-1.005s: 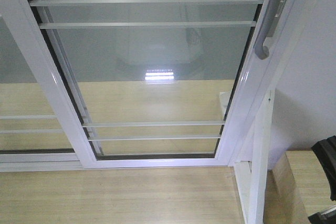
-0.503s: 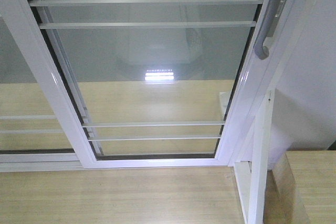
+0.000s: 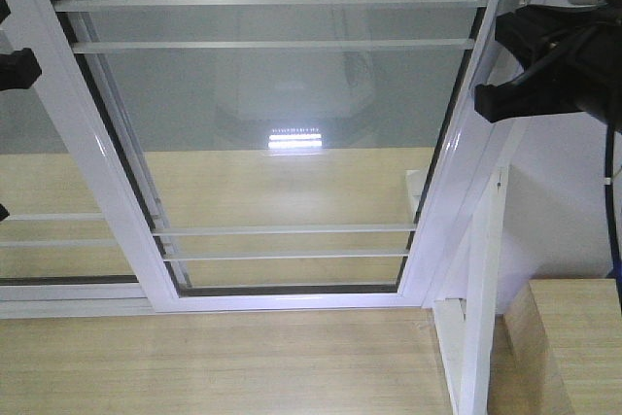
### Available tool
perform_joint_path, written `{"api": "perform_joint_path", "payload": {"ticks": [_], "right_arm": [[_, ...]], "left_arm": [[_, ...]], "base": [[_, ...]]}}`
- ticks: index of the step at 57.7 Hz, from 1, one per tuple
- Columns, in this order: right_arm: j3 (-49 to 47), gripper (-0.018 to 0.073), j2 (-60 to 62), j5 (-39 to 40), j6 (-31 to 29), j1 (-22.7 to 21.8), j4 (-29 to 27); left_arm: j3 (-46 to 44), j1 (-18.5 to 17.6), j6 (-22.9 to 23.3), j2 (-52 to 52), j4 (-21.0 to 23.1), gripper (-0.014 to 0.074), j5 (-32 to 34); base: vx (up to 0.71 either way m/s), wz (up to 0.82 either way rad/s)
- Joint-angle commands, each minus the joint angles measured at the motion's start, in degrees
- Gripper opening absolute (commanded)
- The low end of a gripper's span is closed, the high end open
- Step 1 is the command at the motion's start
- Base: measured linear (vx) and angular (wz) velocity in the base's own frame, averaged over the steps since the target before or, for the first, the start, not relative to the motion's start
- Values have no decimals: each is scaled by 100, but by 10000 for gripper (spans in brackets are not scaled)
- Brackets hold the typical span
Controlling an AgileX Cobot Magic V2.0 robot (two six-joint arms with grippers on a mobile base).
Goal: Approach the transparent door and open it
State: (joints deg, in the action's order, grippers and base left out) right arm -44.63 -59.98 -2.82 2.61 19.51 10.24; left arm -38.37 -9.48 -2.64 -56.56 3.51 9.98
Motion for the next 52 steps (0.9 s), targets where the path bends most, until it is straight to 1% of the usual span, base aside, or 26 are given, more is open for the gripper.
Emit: {"api": "perform_joint_path", "payload": {"ticks": [1,9,16,23,28,34,40,46,52], "right_arm": [[-222,-2,-62,519,-2,-26,64],[-222,22,-214,527,-2,-26,64],[-222,100,-331,527,-2,-26,64],[-222,238,-439,539,-2,-26,59],[-222,352,-493,642,-2,-26,60],[-222,444,-517,792,-2,-26,24],[-222,464,-570,1049,-2,-26,-127],[-222,456,-720,1366,-2,-40,-180],[-222,456,-960,1772,-2,-294,-295]], "left_arm": [[-224,-44,64,1,-12,-1,406],[-224,-44,59,-13,-17,30,313],[-224,-44,59,-17,-23,94,272],[-224,-44,41,-38,-23,202,226],[-224,-44,42,-117,-23,297,226],[-224,-44,42,-215,-23,383,226],[-224,-44,42,-348,-23,435,232],[-224,-44,42,-478,-23,444,217],[-224,-44,42,-549,-23,443,225]], "base": [[0,0],[0,0],[0,0],[0,0],[0,0],[0,0],[0,0],[0,0],[0,0]]}}
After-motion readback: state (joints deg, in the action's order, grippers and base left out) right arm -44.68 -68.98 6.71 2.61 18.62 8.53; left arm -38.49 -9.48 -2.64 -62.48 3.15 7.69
